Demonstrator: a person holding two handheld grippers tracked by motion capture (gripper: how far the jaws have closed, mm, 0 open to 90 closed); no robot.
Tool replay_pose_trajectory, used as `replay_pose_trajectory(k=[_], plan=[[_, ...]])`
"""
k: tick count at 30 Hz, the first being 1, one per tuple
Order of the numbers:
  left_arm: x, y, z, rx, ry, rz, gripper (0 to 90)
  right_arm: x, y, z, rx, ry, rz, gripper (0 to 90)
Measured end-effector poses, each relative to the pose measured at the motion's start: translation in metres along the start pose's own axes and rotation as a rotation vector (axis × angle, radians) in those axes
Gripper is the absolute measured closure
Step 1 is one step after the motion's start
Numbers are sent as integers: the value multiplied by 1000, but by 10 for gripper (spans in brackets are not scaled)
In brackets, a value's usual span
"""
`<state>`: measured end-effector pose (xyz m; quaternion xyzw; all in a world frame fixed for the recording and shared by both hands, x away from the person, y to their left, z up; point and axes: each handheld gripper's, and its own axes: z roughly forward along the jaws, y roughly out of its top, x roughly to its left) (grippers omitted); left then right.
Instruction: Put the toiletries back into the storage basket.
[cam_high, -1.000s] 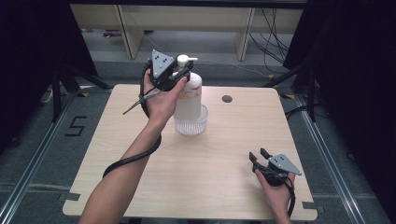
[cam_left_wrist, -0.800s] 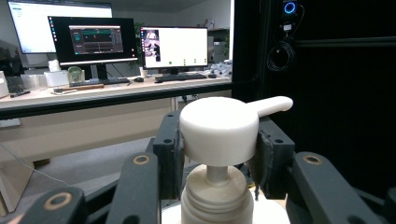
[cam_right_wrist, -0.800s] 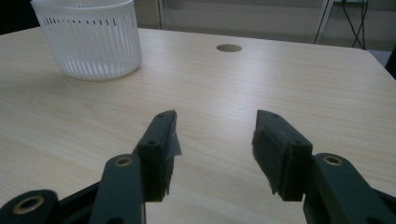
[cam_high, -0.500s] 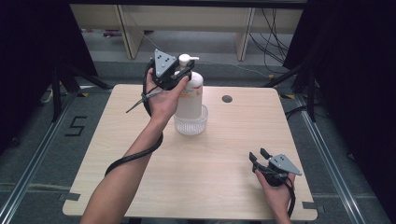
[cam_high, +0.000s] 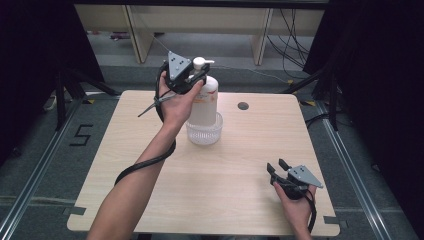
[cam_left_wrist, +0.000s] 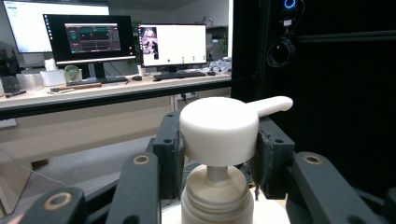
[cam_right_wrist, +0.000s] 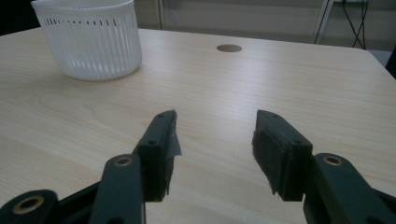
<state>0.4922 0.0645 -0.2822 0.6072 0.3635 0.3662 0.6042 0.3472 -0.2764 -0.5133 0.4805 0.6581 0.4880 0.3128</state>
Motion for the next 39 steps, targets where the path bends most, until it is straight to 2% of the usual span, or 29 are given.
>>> replay_pose_trajectory(k=[13,14,15,16,17,18,19,23,39], plan=[[0,-6,9,0,-12,2,592,0,0,0,0,1,0,497],[0,-6,8,2,-6,5,591,-1,0,-1,9,-2,-8,497],[-1,-7,10,-1,-15,2,592,-3,1,0,-7,-3,-36,497],[-1,-8,10,2,-6,2,591,-4,1,0,-8,-3,-44,497],[-1,-8,11,3,-13,2,591,-1,0,0,5,9,-7,497],[-1,-9,11,7,-4,4,592,-3,1,0,-5,-1,-41,497],[-1,-10,12,7,-10,2,591,0,0,0,-2,-4,1,497],[-2,-13,13,11,-5,10,592,-1,0,0,-5,-4,-9,497],[-2,-27,20,30,12,9,591,0,0,-1,1,-3,0,497]])
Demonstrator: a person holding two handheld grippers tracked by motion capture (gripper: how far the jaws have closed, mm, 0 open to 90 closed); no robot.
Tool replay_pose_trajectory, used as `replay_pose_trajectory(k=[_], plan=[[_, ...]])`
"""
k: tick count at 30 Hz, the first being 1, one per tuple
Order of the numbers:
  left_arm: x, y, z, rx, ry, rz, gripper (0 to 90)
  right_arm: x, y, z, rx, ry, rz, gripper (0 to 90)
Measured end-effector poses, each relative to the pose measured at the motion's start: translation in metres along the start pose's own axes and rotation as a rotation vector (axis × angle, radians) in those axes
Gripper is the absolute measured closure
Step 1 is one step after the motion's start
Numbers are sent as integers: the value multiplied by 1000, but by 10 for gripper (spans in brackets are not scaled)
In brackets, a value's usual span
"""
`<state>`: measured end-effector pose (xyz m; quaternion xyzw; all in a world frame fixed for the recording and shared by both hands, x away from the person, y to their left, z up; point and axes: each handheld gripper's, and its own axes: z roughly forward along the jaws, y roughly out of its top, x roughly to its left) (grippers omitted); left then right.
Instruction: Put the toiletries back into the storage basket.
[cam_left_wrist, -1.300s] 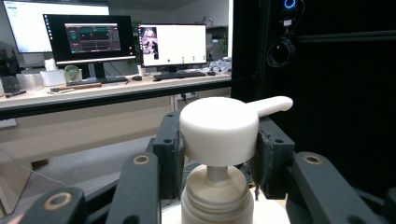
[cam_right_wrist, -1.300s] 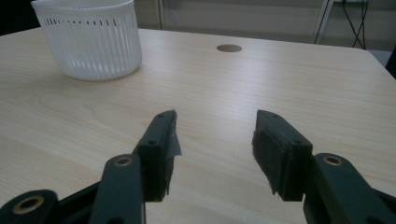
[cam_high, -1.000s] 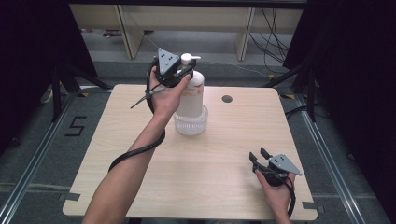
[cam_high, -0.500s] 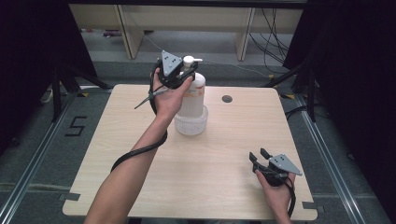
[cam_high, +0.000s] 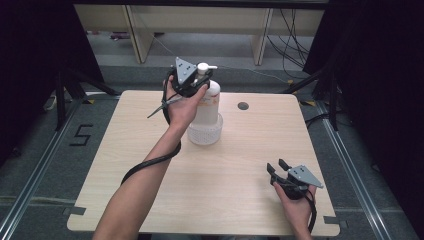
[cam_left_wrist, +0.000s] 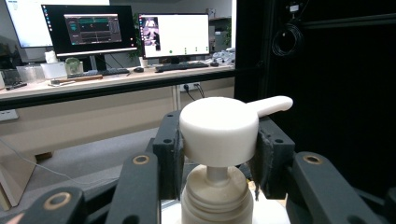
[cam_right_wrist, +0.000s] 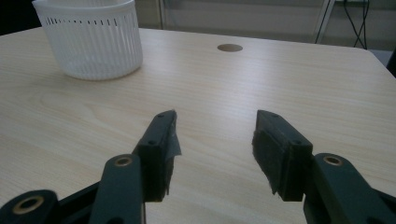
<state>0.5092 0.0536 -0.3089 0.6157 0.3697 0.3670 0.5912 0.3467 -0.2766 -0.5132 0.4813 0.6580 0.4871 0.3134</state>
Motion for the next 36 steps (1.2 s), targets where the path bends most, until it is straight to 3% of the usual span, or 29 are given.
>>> replay_pose_trajectory(k=[12,14,15,16,18,20,21,22,25,30,36], plan=[[-1,-14,5,32,1,-15,591,0,0,0,0,1,-1,497],[0,-16,6,34,5,-2,591,0,0,0,0,2,0,497],[-1,-17,6,35,-3,-19,591,0,0,0,0,2,0,497],[-1,-18,6,36,6,-4,591,-1,0,0,-3,2,-9,497],[-1,-20,7,44,3,-18,591,0,0,0,-1,3,1,497],[-1,-22,7,46,7,-2,591,0,0,1,-7,6,-1,497],[-2,-23,8,51,3,-18,591,0,0,1,-5,7,-1,497],[-1,-24,8,52,9,-3,591,0,0,0,3,8,-4,497],[-1,-27,8,59,5,-22,591,0,0,1,-6,7,-2,497],[0,-31,8,67,12,-10,591,-1,1,0,6,11,-10,497],[0,-37,9,80,9,-25,591,-1,0,1,-6,8,-8,497]])
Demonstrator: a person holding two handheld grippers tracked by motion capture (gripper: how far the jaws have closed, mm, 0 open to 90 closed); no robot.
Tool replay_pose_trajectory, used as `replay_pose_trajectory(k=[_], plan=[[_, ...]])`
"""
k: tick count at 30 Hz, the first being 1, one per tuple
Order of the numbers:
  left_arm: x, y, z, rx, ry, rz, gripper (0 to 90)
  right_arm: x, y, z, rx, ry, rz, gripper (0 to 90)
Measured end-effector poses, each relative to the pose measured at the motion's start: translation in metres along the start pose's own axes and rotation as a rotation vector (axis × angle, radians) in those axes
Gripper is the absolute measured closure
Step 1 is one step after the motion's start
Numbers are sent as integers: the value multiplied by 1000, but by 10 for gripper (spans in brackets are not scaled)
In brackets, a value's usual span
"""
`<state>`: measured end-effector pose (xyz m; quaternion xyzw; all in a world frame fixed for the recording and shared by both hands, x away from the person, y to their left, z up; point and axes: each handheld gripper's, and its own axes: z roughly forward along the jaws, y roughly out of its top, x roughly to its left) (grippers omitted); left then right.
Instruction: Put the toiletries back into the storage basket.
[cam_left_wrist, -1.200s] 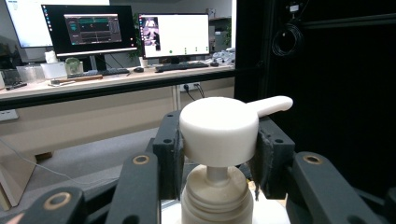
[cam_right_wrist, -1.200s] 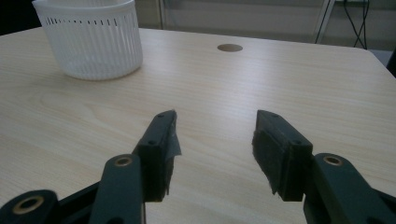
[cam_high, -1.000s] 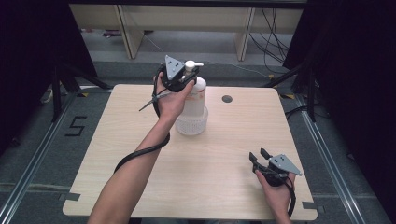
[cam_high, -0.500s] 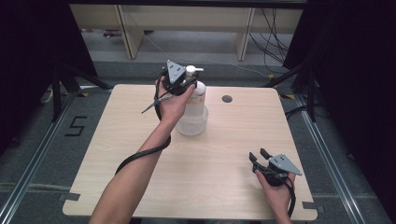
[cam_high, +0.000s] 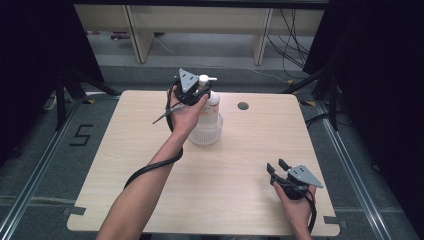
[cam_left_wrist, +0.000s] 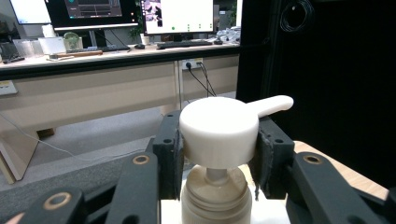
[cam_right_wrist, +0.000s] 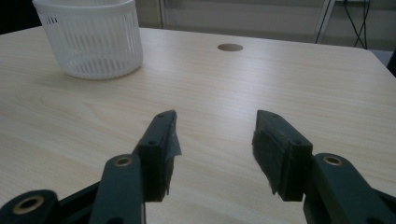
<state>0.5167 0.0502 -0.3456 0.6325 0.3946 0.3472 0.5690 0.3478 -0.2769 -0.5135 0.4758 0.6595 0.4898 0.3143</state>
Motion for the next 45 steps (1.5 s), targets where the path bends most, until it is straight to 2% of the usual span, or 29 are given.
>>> replay_pose_trajectory(k=[5,6,10,11,13,15,17,19,20,24,25,28,29,31,32,33,45], plan=[[1,-4,1,5,4,10,591,0,0,0,-1,1,0,497],[1,-5,1,10,4,11,590,1,0,0,2,-1,15,497],[1,-9,3,17,5,8,591,0,0,0,2,-1,2,497],[2,-10,3,21,7,6,591,1,0,-1,6,-2,15,497],[2,-11,3,27,7,7,591,1,0,-1,4,-2,10,497],[2,-13,4,30,9,7,591,-2,0,0,-6,-4,-29,497],[2,-14,4,35,8,9,591,-2,0,0,-6,-10,-42,497],[2,-14,5,35,7,6,590,-2,0,1,-10,2,-32,497],[2,-15,5,37,7,4,590,1,0,-1,4,-2,6,497],[2,-16,5,42,7,1,590,1,0,0,2,-2,0,497],[2,-17,5,44,8,1,590,-2,0,0,-10,-5,-37,497],[2,-19,6,47,7,2,590,-2,0,0,-10,2,-33,497],[2,-19,6,45,7,1,590,1,0,0,-3,3,7,497],[3,-19,6,47,10,1,590,1,0,0,-2,4,8,497],[3,-19,6,47,9,1,590,-2,0,0,-10,2,-32,497],[3,-19,6,47,10,0,590,-2,0,0,-10,-5,-36,497],[3,-20,5,46,14,-2,588,-1,0,0,-8,-8,-34,497]])
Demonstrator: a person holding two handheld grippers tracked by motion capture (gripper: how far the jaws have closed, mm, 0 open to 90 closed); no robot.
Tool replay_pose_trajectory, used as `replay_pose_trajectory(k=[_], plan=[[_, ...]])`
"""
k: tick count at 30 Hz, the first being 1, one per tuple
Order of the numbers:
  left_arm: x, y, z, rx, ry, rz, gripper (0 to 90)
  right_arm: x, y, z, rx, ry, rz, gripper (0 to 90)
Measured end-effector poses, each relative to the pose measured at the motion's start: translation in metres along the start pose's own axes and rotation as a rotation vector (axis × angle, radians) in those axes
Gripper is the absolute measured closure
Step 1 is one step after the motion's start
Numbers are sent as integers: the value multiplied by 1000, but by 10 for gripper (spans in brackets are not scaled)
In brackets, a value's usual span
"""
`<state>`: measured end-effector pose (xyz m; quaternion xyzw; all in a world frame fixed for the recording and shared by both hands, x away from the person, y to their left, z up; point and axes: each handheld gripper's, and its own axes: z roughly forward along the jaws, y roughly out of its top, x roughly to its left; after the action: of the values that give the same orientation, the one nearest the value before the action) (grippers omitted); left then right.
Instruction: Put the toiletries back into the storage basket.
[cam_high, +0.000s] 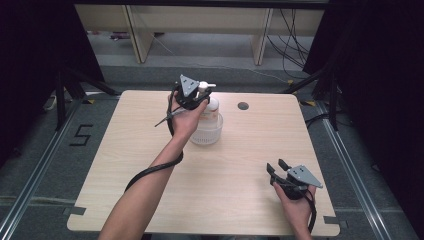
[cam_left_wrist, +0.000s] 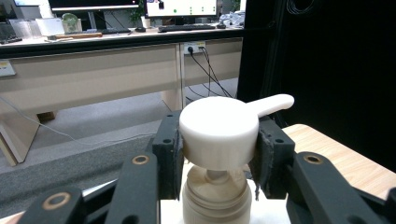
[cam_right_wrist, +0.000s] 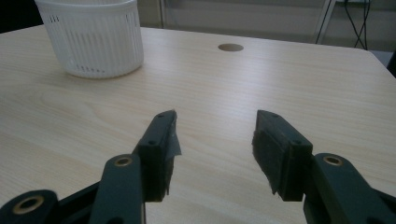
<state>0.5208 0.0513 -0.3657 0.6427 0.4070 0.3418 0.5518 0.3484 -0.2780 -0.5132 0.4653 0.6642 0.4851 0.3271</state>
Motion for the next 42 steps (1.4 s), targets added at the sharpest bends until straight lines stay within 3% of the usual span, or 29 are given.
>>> replay_pose_trajectory(k=[5,13,23,35,36,38,40,41,42], plan=[[0,0,0,1,0,4,586,-1,0,1,-13,-6,-25,497],[1,0,-1,2,-1,13,575,-1,0,0,-8,-4,-18,494],[0,-2,-2,4,-13,4,408,0,0,0,-2,-4,-5,487],[0,2,-12,15,-26,5,312,-1,0,1,-13,-7,-26,484],[0,2,-13,18,-27,7,303,1,0,1,-6,5,3,484],[-1,4,-17,15,-27,13,297,1,0,0,3,5,4,484],[-2,5,-20,11,-30,14,295,4,-1,0,8,13,43,484],[-2,6,-22,15,-32,17,294,1,0,0,3,6,-4,484],[-2,6,-23,17,-32,19,293,1,0,0,0,3,-9,483]])
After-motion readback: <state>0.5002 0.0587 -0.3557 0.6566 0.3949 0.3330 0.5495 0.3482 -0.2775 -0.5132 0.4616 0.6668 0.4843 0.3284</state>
